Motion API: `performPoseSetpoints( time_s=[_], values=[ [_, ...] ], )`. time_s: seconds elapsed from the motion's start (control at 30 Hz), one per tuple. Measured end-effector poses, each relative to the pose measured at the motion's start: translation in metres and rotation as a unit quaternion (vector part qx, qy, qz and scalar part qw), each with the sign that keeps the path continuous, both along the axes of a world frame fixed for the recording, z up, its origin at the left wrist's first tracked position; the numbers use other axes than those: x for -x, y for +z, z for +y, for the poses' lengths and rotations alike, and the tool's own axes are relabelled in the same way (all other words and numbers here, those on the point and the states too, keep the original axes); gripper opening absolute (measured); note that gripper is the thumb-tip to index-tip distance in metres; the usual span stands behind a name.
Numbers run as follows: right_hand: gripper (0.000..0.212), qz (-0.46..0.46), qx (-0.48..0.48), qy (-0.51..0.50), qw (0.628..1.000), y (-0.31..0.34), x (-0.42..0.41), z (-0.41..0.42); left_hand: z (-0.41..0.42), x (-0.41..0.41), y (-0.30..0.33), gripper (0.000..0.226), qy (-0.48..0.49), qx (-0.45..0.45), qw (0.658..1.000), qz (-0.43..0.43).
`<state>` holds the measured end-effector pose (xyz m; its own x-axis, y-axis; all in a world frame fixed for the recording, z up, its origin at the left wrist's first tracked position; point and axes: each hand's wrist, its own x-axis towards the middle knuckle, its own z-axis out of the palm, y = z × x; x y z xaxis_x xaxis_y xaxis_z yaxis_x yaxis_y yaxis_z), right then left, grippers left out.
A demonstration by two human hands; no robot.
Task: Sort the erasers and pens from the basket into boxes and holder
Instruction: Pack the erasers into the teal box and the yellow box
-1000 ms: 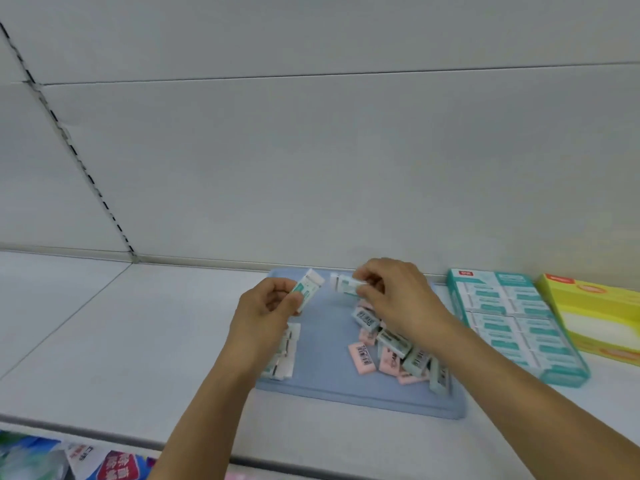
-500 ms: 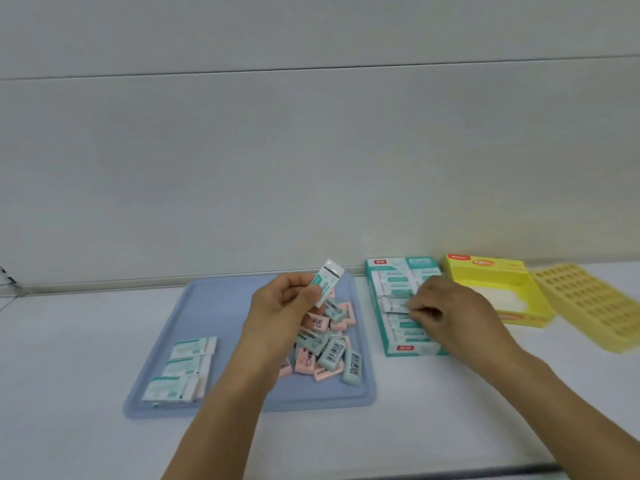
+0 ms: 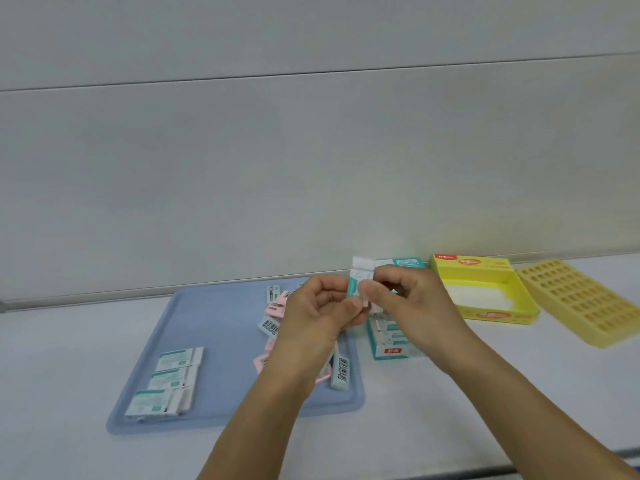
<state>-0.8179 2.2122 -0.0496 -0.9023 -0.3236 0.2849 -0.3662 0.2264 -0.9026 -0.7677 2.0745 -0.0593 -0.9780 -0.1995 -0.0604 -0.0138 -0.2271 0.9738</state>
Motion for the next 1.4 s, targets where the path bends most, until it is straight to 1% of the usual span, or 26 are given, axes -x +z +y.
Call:
performPoseSetpoints(
  time_s=[0.03,0.07,0.1,0.13,0.17,0.2,0.23,0.27,0.3,0.33,0.4,0.47,0.5,0.53,0.6,0.67,0.7,0.77,0.93,1.1,1.17,1.23,1.27,1.3,1.37,1.4],
  values=[
    [0.026,0.003,0.001,-0.019,1.000,0.000,0.005,0.007,0.001,0.002,0.000,0.014,0.004,0.061,0.998,-0.006],
    [0.022,0.013,-0.010,-0.041,0.999,0.000,0.010,0.015,0.002,0.006,-0.001,0.013,0.005,0.148,0.989,-0.010],
    [0.019,0.039,-0.044,-0.065,0.996,0.000,0.017,0.027,0.002,0.009,-0.004,0.013,0.002,0.242,0.970,-0.008],
    [0.020,0.075,-0.102,-0.082,0.989,-0.001,0.024,0.039,0.003,0.012,-0.006,0.016,-0.011,0.327,0.945,0.000],
    [0.022,0.103,-0.174,-0.090,0.975,-0.005,0.031,0.051,0.005,0.014,-0.009,0.020,-0.034,0.412,0.910,0.014],
    [0.024,0.115,-0.238,-0.093,0.960,-0.009,0.036,0.061,0.009,0.017,-0.014,0.026,-0.061,0.504,0.861,0.035],
    [0.025,0.105,-0.278,-0.093,0.950,-0.014,0.039,0.069,0.014,0.020,-0.019,0.031,-0.082,0.590,0.801,0.068],
    [0.023,0.083,-0.291,-0.089,0.949,-0.018,0.040,0.073,0.019,0.022,-0.025,0.039,-0.099,0.653,0.744,0.100],
    [0.019,0.064,-0.292,-0.081,0.951,-0.020,0.039,0.075,0.023,0.023,-0.030,0.050,-0.115,0.688,0.708,0.115],
    [0.017,0.056,-0.289,-0.071,0.953,-0.022,0.039,0.075,0.025,0.024,-0.033,0.057,-0.128,0.707,0.686,0.115],
    [0.017,0.070,-0.296,-0.060,0.951,-0.026,0.041,0.075,0.024,0.025,-0.038,0.053,-0.124,0.729,0.665,0.105],
    [0.015,0.102,-0.322,-0.062,0.939,-0.028,0.044,0.075,0.024,0.024,-0.036,0.047,-0.116,0.749,0.647,0.087],
    [0.015,0.109,-0.338,-0.057,0.933,-0.028,0.045,0.075,0.024,0.023,-0.035,0.049,-0.107,0.757,0.639,0.081],
    [0.018,0.105,-0.358,-0.047,0.927,-0.028,0.045,0.075,0.024,0.023,-0.035,0.054,-0.103,0.760,0.638,0.072],
    [0.028,0.099,-0.406,-0.029,0.908,-0.028,0.044,0.075,0.026,0.023,-0.038,0.074,-0.122,0.753,0.643,0.071],
    [0.030,0.121,-0.433,-0.036,0.893,-0.028,0.043,0.076,0.027,0.022,-0.037,0.083,-0.155,0.731,0.663,0.057],
    [0.028,0.131,-0.444,-0.045,0.885,-0.027,0.043,0.076,0.027,0.021,-0.036,0.082,-0.154,0.726,0.667,0.062],
    [0.026,0.140,-0.465,-0.059,0.872,-0.025,0.044,0.078,0.024,0.021,-0.039,0.081,-0.155,0.728,0.664,0.066],
    [0.023,0.153,-0.507,-0.064,0.846,-0.022,0.043,0.075,0.029,0.018,-0.041,0.083,-0.124,0.737,0.663,0.047],
    [0.022,0.156,-0.475,-0.057,0.864,-0.030,0.043,0.070,0.032,0.020,-0.042,0.092,-0.135,0.724,0.675,0.037],
    [0.024,0.167,-0.496,-0.065,0.850,-0.032,0.040,0.065,0.031,0.023,-0.041,0.085,-0.145,0.722,0.676,0.032],
    [0.023,0.195,-0.506,-0.079,0.837,-0.031,0.033,0.059,0.026,0.021,-0.038,0.072,-0.158,0.702,0.694,0.022],
    [0.020,0.215,-0.491,-0.088,0.840,-0.030,0.029,0.055,0.021,0.017,-0.036,0.070,-0.151,0.687,0.710,0.027],
    [0.017,0.235,-0.460,-0.093,0.851,-0.027,0.026,0.051,0.012,0.012,-0.033,0.072,-0.133,0.673,0.726,0.041],
    [0.013,0.271,-0.386,-0.082,0.878,-0.022,0.019,0.035,-0.009,-0.006,-0.029,0.077,-0.072,0.625,0.773,0.083],
    [0.014,0.287,-0.352,-0.063,0.889,-0.020,0.014,0.023,-0.022,-0.018,-0.028,0.073,-0.038,0.594,0.797,0.103]
  ],
)
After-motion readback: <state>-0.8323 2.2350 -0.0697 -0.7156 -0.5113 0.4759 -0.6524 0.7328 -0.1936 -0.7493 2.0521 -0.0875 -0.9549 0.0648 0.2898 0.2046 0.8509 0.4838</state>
